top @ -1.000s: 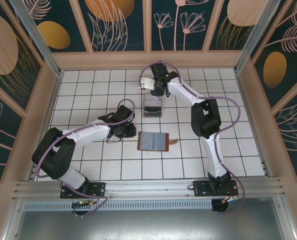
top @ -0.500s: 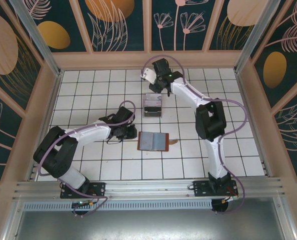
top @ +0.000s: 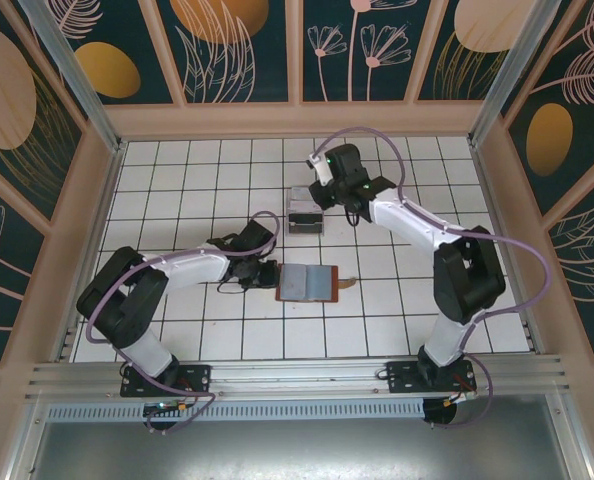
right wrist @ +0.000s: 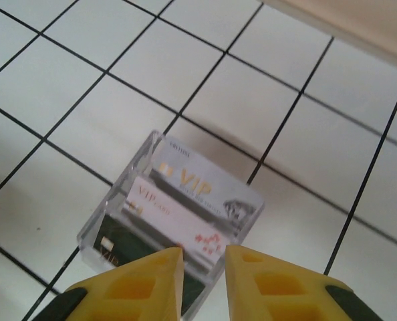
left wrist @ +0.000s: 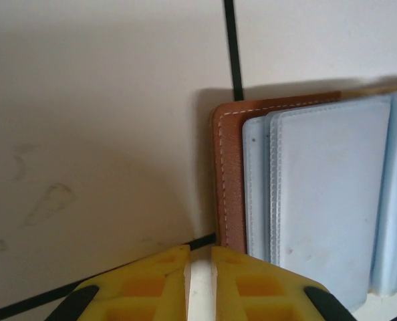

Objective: Take the credit cards out of the card holder

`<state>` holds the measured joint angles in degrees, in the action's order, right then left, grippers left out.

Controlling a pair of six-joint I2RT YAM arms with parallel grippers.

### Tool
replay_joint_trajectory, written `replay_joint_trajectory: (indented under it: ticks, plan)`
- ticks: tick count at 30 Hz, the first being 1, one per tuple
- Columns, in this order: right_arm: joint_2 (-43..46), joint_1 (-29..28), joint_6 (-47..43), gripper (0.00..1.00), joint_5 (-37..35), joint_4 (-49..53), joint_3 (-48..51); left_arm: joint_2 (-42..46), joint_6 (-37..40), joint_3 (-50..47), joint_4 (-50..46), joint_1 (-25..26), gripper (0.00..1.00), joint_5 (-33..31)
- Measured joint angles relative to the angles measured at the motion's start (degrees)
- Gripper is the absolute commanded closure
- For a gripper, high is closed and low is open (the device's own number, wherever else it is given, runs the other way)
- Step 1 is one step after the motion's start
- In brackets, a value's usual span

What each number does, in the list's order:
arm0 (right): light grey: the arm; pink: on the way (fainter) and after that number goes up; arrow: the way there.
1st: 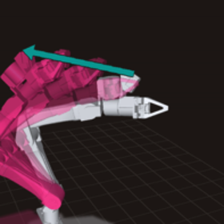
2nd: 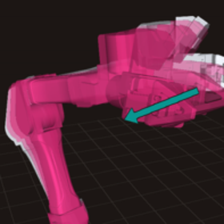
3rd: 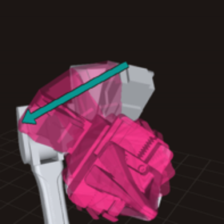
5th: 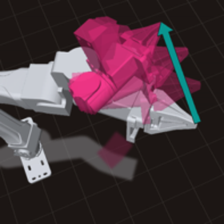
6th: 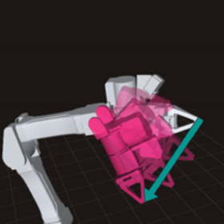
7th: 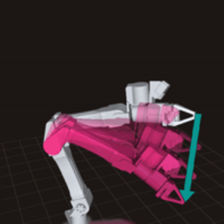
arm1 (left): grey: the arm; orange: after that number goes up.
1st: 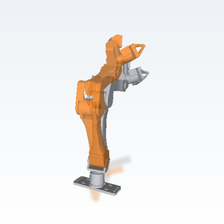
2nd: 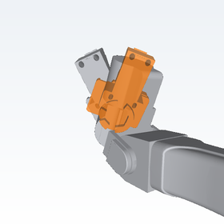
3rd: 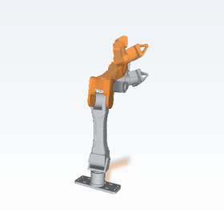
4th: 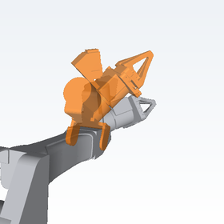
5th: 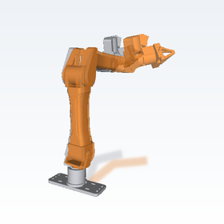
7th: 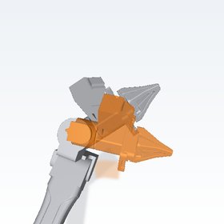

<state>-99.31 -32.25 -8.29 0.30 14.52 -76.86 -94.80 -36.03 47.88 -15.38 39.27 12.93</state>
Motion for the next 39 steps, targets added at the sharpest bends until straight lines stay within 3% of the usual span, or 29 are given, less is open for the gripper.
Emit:
replay_joint_trajectory:
  ticks: [9, 19, 29, 39]
  plan:
    - [7.1, -0.6, 17.5, 0.8, 2.8, -2.1, 6.7, -0.4, 0.0, 0.1, 0.1, 1.1, 0.82, -0.3]
    - [8.0, -6.1, 31.1, 0.84, 9.4, 2.0, 10.1, 0.7, -0.4, 1.5, 0.0, 0.9, 0.81, -4.8]
    - [7.2, -12.1, 43.6, 0.83, 15.4, 0.2, 19.1, 8.3, -0.6, 0.5, 3.0, -3.0, 0.8, -8.6]
    - [0.9, -16.6, 50.6, 0.73, 17.3, -2.1, 19.3, 17.3, -0.6, -3.9, 5.4, -3.5, 0.79, -13.5]
